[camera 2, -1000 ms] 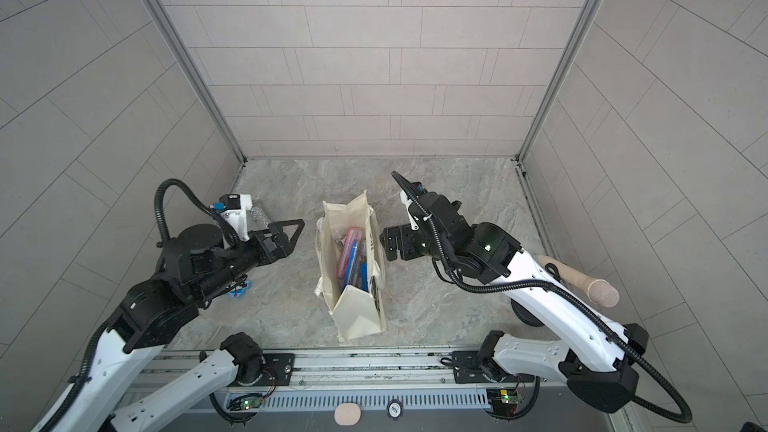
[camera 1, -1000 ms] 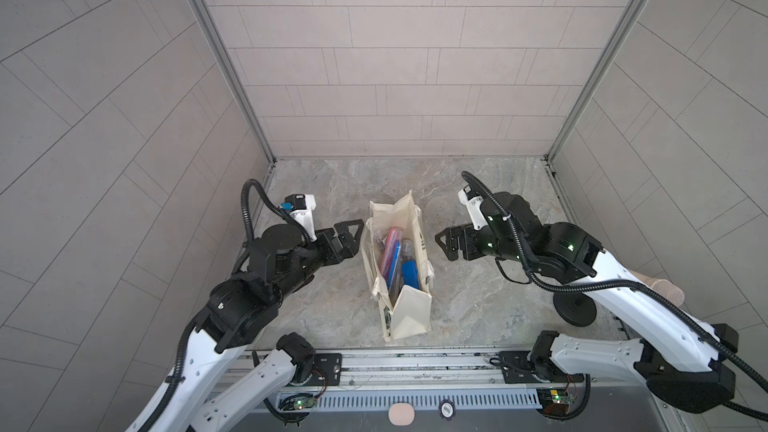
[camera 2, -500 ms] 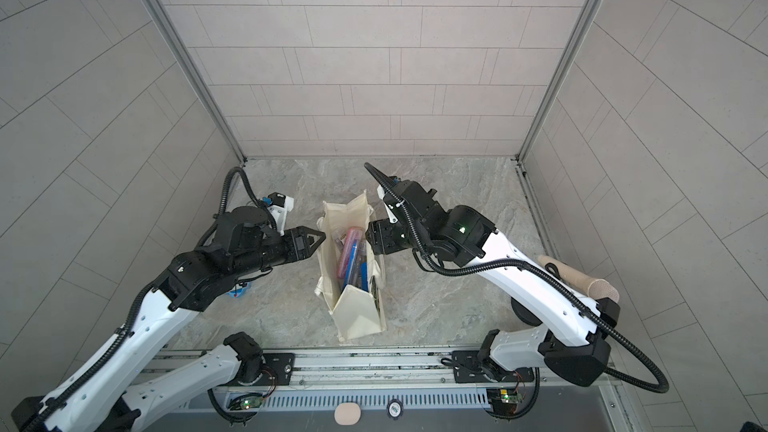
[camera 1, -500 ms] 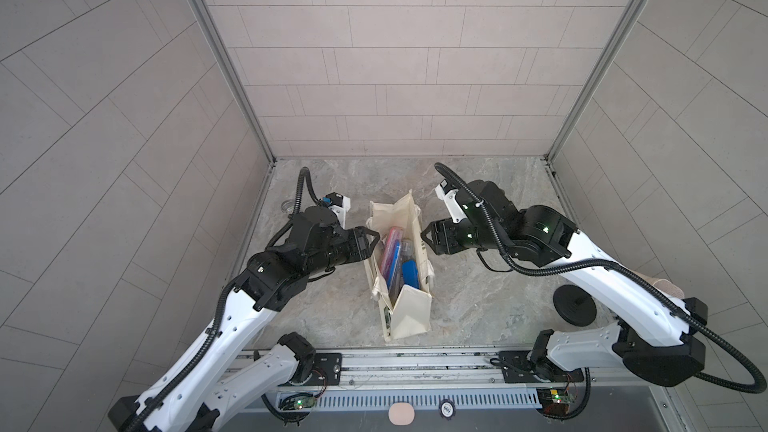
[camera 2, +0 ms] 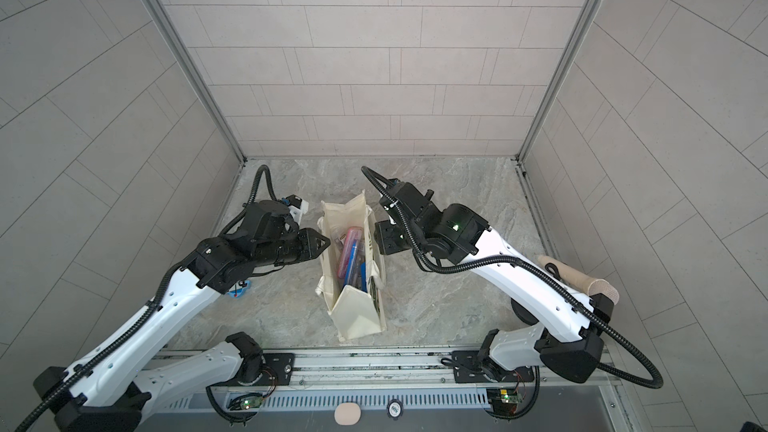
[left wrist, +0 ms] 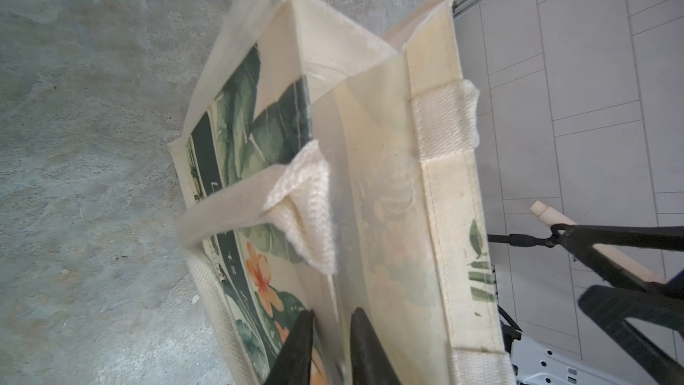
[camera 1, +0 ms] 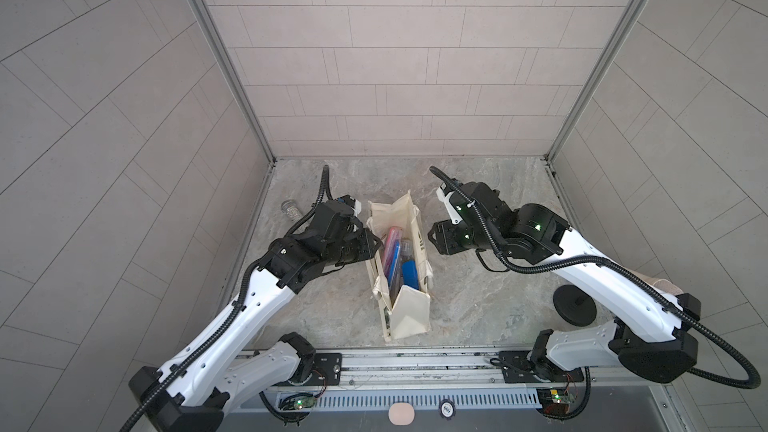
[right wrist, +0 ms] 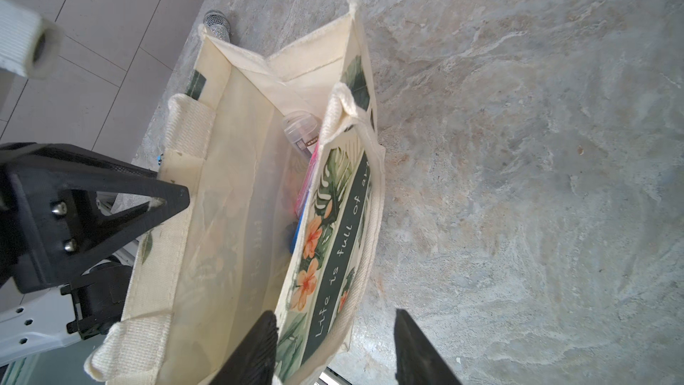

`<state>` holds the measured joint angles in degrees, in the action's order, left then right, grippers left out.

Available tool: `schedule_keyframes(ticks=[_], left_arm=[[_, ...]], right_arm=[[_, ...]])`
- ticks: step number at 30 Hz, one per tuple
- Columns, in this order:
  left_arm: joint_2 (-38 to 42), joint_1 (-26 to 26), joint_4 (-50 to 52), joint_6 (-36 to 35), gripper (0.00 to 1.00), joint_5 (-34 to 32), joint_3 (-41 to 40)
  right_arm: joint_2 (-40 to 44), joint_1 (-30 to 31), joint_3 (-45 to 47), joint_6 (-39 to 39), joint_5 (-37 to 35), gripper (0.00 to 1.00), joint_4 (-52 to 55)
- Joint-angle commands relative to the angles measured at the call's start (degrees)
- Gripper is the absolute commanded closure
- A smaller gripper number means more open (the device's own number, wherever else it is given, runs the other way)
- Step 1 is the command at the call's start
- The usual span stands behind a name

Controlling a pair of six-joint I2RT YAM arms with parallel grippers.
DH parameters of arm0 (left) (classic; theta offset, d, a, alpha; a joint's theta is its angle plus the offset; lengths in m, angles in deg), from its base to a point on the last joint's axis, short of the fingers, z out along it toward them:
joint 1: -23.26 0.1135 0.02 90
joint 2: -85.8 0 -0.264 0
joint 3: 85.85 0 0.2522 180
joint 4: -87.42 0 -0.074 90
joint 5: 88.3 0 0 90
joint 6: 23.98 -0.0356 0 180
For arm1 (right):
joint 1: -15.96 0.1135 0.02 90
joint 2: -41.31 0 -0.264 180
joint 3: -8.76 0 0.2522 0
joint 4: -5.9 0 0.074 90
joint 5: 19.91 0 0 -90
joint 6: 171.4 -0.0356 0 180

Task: Take out the compass set from the canvas bag
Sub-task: Adjust the canvas bag at the center of the board.

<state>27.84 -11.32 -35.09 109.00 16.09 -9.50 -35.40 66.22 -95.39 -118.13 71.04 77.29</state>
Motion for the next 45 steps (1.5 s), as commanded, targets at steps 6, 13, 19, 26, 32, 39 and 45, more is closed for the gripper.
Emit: schedule_keyframes(ticks=[6, 13, 19, 26, 32, 39, 45], left_arm=[[-1.39, -0.38, 6.86, -1.15, 0.95, -4.28, 3.47], [-6.25, -0.32, 10.65, -7.98, 1.00, -4.81, 12.71], [-14.12, -0.07, 14.97, -14.94, 1.00, -7.29, 24.43], [-25.24, 1.51, 21.16, -24.23, 1.00, -13.64, 38.33], [-32.40, 2.60, 23.49, -30.08, 1.00, -16.04, 48.73], [-34.65, 2.25, 25.49, -30.78, 1.00, -15.30, 55.05], [-30.10, 0.28, 19.85, -27.81, 1.00, -9.58, 45.64]], right_arm=[[1.90, 0.19, 0.57, -0.80, -1.82, 0.47, 1.69], [2.35, 0.28, 0.55, -0.45, -2.01, 0.45, 1.71], [2.64, 0.28, 0.30, -0.19, -1.65, 0.44, 1.79], [3.19, 0.19, 0.57, 0.43, -1.15, 0.43, 1.88], [2.98, 0.19, 0.57, 1.00, -0.25, 0.43, 2.05], [4.67, 0.19, 2.70, 1.66, 2.18, 0.43, -0.98], [8.44, 0.19, 9.00, 1.94, 5.46, 0.46, -10.60]])
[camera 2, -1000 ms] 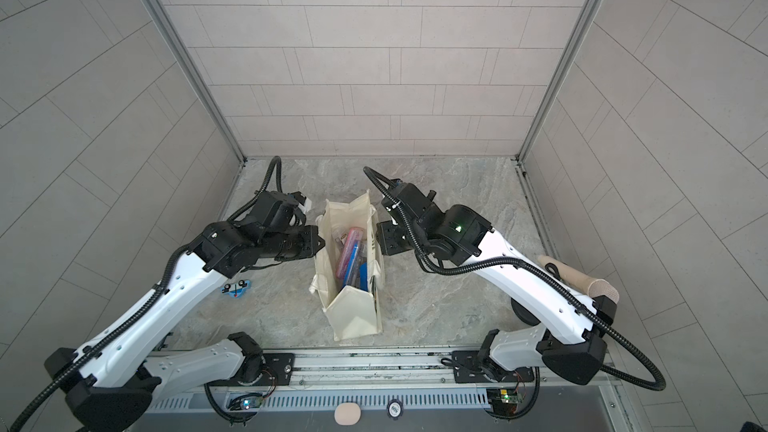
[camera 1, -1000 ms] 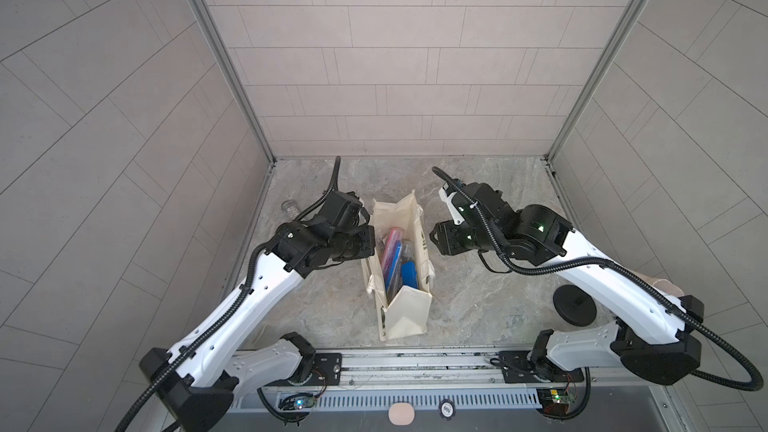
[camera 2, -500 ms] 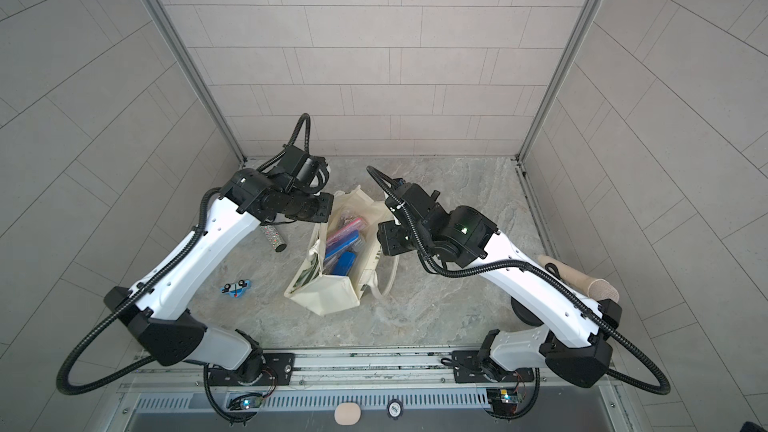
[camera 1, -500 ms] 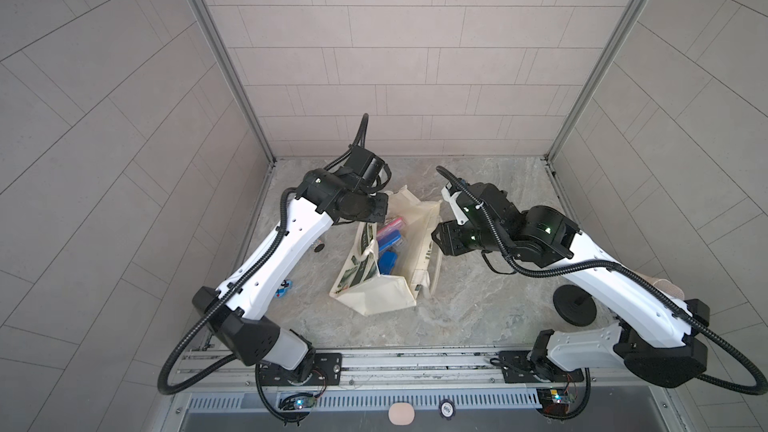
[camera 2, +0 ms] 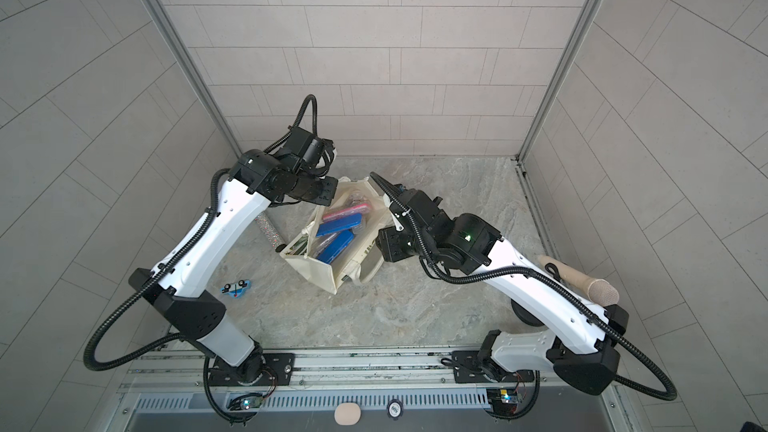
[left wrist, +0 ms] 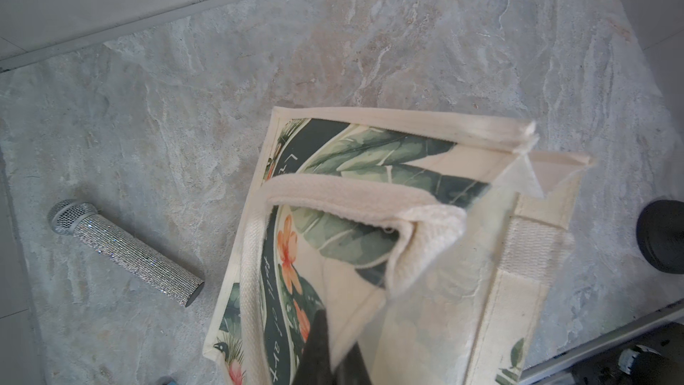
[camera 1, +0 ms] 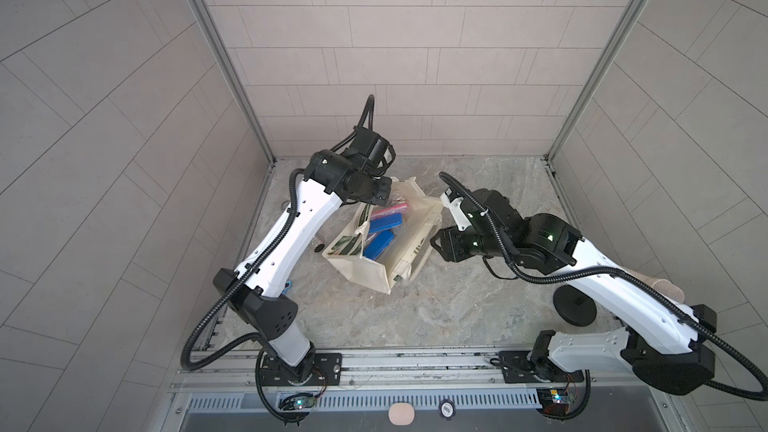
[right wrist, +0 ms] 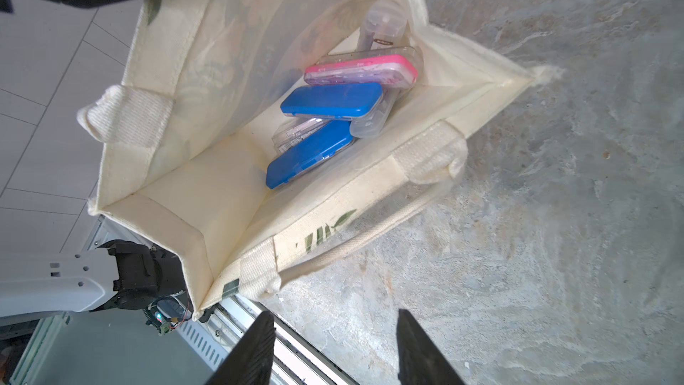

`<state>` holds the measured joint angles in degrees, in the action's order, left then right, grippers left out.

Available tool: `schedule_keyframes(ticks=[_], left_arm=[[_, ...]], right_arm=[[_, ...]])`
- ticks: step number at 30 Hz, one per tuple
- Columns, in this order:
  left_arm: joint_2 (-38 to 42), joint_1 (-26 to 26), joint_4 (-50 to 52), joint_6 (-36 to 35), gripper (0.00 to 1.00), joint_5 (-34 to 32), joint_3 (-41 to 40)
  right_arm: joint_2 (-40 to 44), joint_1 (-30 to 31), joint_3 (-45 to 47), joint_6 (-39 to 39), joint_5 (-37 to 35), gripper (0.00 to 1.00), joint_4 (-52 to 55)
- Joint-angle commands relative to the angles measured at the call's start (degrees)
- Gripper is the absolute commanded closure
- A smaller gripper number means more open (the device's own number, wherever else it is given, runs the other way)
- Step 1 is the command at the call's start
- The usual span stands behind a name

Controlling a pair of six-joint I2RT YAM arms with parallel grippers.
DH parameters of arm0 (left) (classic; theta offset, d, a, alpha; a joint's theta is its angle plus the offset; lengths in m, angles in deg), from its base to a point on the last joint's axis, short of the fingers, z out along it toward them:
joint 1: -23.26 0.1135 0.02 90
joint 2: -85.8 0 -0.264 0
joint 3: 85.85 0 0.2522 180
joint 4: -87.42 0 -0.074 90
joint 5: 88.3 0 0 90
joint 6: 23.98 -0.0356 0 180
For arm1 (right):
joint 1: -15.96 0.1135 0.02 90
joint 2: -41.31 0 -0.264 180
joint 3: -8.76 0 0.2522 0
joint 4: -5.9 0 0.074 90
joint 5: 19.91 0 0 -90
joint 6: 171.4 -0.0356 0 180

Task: Take out the compass set from the canvas bag
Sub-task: Adjust the canvas bag at the center of the board.

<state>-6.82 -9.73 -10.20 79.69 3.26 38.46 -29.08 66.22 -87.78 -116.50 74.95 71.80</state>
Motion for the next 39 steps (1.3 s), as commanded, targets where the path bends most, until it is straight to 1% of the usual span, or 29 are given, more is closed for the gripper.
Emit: schedule_keyframes(ticks=[1, 5, 7, 9, 12, 15, 20, 22, 25, 30, 39], left_arm=[[5.63, -1.61, -6.86, 2.59, 1.00, 4.30, -5.16], [8.24, -2.27, -11.61, 6.62, 1.00, 7.63, -13.35], [9.52, -2.91, -13.86, 8.41, 1.00, 7.99, -16.19], [10.54, -3.26, -15.89, 10.34, 1.00, 8.74, -18.15], [11.25, -4.12, -18.21, 12.93, 1.00, 9.48, -20.19], [11.50, -6.46, -20.61, 14.67, 1.00, 9.44, -21.73], [9.53, -9.94, -21.40, 15.18, 1.00, 8.66, -21.51], [9.13, -10.68, -21.36, 15.02, 1.00, 8.32, -21.08], [9.21, -10.86, -20.82, 14.74, 1.00, 7.78, -20.38], [9.47, -10.95, -17.74, 12.96, 1.00, 6.49, -18.58], [9.25, -10.95, -12.68, 9.84, 1.00, 4.57, -16.00]], right_arm=[[2.34, 0.23, 1.85, 0.05, 2.06, 0.46, -6.20], [2.36, 0.27, 2.90, -3.26, 3.39, 0.46, -9.48], [2.37, 0.21, 4.28, -7.19, 3.24, 0.46, -11.43], [2.41, 0.22, 6.11, -11.84, 4.66, 0.46, -14.23], [2.49, 0.43, 10.17, -18.90, 7.03, 0.50, -19.80], [1.81, 1.44, 12.05, -21.96, 7.54, 0.51, -21.85], [0.77, 1.74, 12.91, -22.92, 6.84, 0.52, -18.79], [1.42, 1.73, 14.93, -25.45, 5.14, 0.54, -18.73], [3.15, 1.68, 19.20, -28.81, 3.75, 0.54, -21.31], [2.82, 1.94, 23.54, -30.91, 4.59, 0.56, -24.59], [2.28, 4.17, 27.41, -30.96, 1.77, 0.57, -24.57]])
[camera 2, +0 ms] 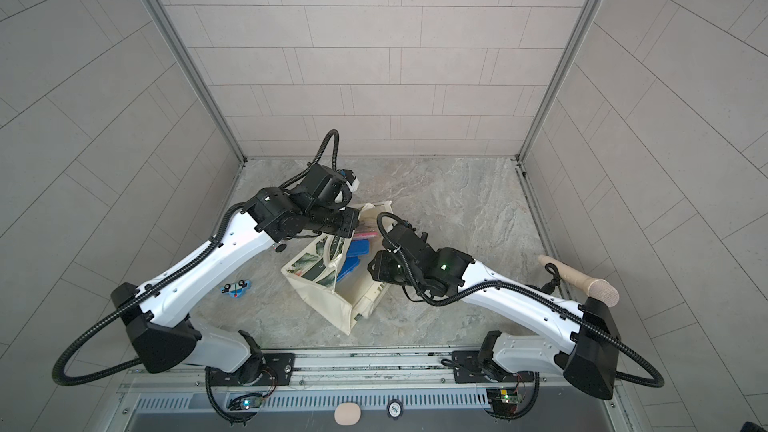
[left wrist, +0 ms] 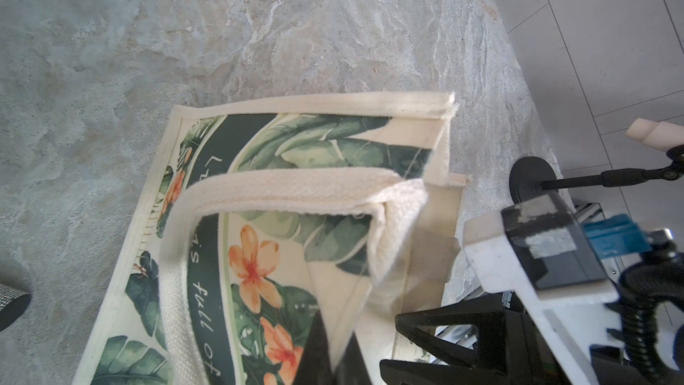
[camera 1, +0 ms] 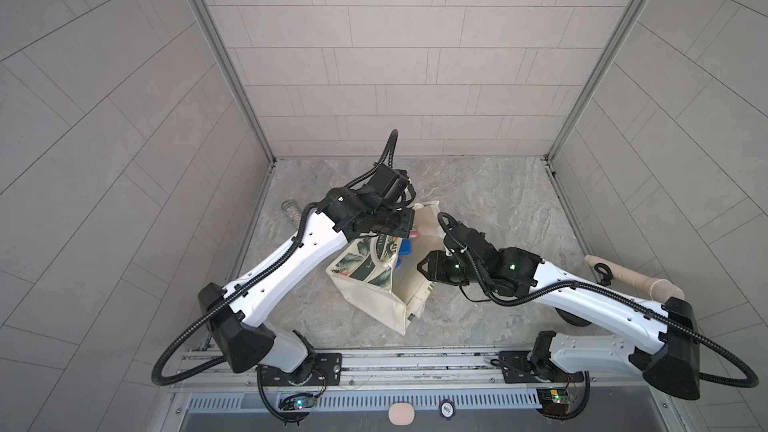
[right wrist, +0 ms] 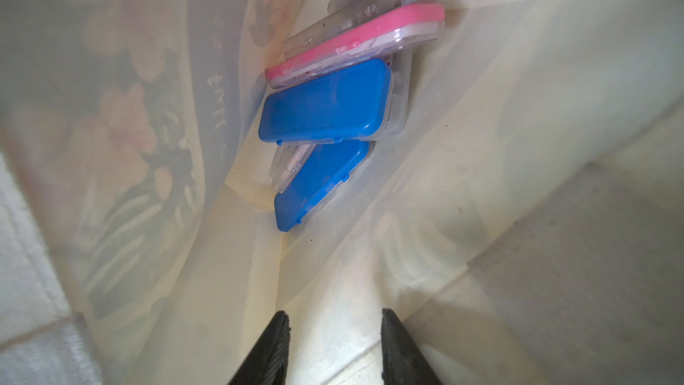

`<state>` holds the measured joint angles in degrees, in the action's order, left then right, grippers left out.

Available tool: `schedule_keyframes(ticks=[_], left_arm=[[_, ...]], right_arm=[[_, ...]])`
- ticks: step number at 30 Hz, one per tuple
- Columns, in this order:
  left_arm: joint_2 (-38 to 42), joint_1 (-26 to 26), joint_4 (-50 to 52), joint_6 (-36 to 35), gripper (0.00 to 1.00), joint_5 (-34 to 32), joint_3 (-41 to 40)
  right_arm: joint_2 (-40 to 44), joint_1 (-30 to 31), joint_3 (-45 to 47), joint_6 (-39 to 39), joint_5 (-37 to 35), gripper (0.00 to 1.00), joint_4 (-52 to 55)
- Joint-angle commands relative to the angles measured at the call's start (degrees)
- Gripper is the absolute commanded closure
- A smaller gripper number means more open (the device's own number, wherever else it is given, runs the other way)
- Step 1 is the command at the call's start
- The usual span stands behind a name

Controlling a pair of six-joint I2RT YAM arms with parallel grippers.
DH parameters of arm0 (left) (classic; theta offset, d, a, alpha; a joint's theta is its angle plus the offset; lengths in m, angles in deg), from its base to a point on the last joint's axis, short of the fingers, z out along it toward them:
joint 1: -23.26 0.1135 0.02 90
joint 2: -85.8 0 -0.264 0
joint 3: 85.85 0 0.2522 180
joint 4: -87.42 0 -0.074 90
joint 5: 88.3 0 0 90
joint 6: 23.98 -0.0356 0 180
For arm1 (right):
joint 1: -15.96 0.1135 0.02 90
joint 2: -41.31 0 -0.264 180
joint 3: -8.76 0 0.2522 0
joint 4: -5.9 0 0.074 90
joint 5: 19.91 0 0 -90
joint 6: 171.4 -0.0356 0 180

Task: Take out the compass set from the canvas bag
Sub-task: Adjust the canvas bag at the center of the board.

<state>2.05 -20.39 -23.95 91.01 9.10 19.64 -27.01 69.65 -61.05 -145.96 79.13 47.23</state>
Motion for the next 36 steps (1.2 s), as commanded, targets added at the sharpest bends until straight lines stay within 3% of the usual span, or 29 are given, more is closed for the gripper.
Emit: schedule_keyframes(ticks=[1, 9, 14, 16, 20, 27, 29, 31, 36], left_arm=[[0.34, -0.29, 1.72, -1.88, 1.00, -1.65, 3.08], [-0.19, -0.12, 6.20, -4.44, 1.00, -4.91, 7.52], [-0.74, -0.12, 7.01, -4.51, 1.00, -4.76, 8.96], [-0.78, -0.12, 6.92, -4.43, 1.00, -4.76, 8.97], [-0.72, -0.20, 6.31, -3.93, 1.00, -4.57, 8.29], [-0.03, -0.20, 6.00, -3.63, 1.00, -4.16, 7.07], [0.25, -0.21, 5.98, -3.63, 1.00, -4.17, 6.82], [0.56, -0.28, 5.89, -3.64, 1.00, -4.19, 6.72], [1.39, -0.30, 5.51, -3.62, 1.00, -4.65, 6.21]], right_arm=[[0.12, 1.03, 0.85, -1.49, -2.76, 0.57, 0.28], [-1.53, 5.26, 1.24, -0.08, -8.94, 0.58, 6.92], [-2.00, 8.51, 0.68, 1.40, -11.55, 0.67, 12.18], [-1.07, 9.13, 0.99, 1.79, -11.42, 0.88, 11.03], [1.32, 9.24, -2.09, 6.68, -14.62, 1.00, 10.17], [0.06, 9.15, -13.12, 35.15, -18.00, 1.00, 13.13], [0.22, 9.06, -13.86, 46.38, -15.75, 1.00, 12.80], [1.87, 9.06, -12.01, 58.35, -10.50, 1.00, 11.20], [9.97, 9.06, -0.24, 78.16, -9.72, 1.00, 0.57]])
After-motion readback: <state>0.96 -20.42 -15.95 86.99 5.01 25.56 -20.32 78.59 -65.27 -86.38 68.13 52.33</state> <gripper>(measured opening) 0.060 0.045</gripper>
